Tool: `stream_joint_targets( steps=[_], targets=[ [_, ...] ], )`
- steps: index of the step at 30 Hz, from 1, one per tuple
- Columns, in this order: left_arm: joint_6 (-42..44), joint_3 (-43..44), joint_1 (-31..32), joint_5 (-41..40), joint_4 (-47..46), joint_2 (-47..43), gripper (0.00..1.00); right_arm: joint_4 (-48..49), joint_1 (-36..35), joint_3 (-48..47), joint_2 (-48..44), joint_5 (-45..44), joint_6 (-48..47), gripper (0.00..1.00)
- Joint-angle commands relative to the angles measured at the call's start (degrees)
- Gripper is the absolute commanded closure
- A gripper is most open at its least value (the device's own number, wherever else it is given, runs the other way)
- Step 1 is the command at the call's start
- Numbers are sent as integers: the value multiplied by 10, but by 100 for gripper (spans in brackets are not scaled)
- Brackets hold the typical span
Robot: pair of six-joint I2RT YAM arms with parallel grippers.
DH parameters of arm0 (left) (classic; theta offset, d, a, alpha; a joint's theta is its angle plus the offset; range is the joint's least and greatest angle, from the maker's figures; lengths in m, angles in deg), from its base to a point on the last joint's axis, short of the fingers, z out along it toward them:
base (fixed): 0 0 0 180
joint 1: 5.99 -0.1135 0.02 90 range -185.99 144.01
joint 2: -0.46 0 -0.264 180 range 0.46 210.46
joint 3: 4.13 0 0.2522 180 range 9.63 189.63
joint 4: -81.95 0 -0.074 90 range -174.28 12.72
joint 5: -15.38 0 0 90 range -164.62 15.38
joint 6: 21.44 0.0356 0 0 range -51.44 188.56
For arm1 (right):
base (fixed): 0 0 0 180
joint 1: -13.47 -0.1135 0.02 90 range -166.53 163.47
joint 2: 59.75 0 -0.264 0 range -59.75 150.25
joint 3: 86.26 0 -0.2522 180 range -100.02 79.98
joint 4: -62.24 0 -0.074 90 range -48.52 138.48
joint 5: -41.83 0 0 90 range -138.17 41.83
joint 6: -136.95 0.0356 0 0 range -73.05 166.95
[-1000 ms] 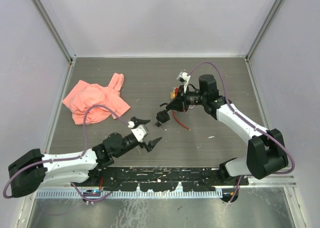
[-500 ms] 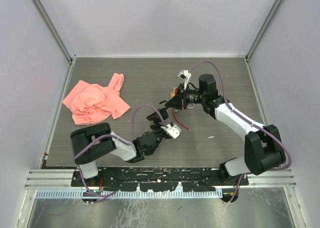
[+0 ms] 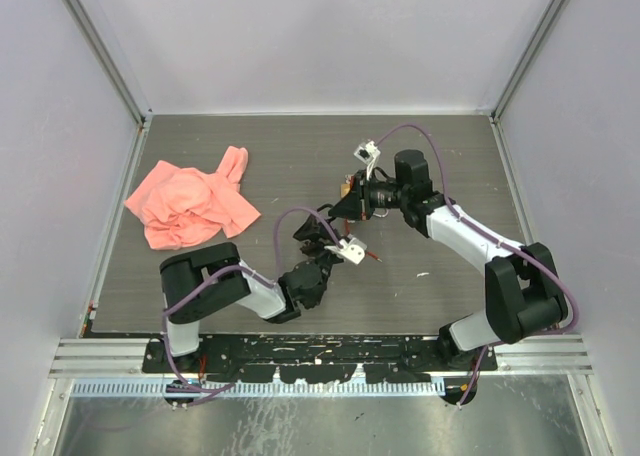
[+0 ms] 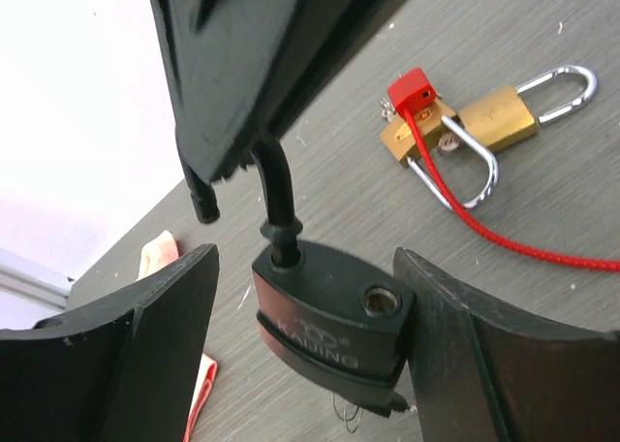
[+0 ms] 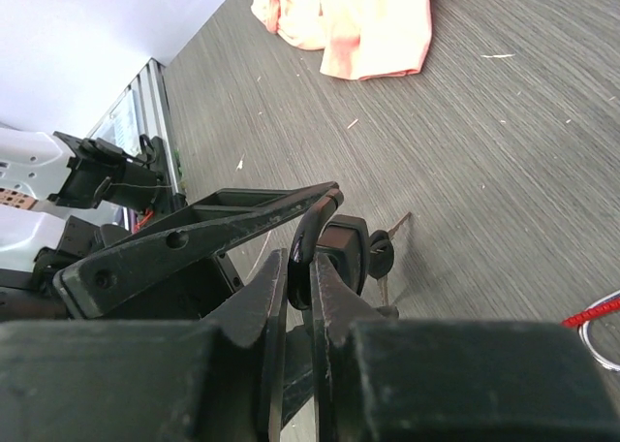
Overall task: Lock with the key
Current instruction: Lock the lock.
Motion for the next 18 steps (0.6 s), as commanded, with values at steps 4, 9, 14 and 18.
stream_joint_targets(
  steps=[4, 9, 14, 18],
  targets=[
    [-80, -73, 0, 36, -56, -65, 31, 48, 2, -25, -15, 27, 17, 99],
    [-172, -126, -26, 138, -29, -114, 43, 53, 1, -24, -11, 38, 29, 99],
    [-240, -150, -63, 227, 30, -177, 48, 56, 1, -23, -12, 42, 32, 99],
    [-305, -179, -114, 310, 45, -226, 56, 56, 1, -24, -10, 48, 34, 99]
  ],
)
